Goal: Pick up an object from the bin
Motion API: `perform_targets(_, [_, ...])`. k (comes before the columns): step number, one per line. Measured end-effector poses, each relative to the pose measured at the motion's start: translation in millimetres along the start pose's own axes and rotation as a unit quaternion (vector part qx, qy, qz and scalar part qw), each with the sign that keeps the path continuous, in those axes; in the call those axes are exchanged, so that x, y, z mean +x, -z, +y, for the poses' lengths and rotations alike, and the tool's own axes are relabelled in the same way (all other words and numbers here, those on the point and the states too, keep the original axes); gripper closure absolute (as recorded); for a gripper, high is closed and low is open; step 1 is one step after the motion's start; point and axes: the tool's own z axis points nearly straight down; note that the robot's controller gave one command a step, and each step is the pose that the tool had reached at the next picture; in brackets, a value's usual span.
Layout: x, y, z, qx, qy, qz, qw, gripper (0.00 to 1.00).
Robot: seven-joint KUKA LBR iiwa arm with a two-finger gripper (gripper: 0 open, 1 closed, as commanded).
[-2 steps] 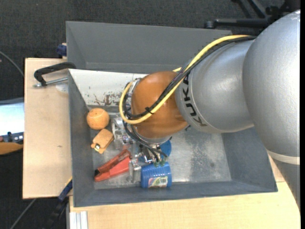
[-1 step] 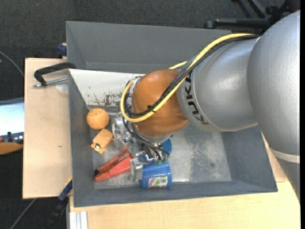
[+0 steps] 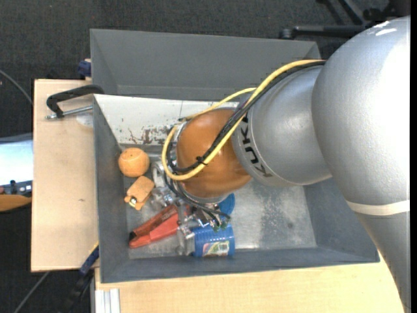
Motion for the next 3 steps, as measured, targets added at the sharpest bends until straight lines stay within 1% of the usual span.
perform_targets(1, [1.1, -12.6, -1.9, -0.001, 0.031, -0.0014, 0.9995, 1.00])
perform_targets(3, [1.5, -8.8, -1.7, -0.001, 0.031, -0.0015, 0.9995, 1.00])
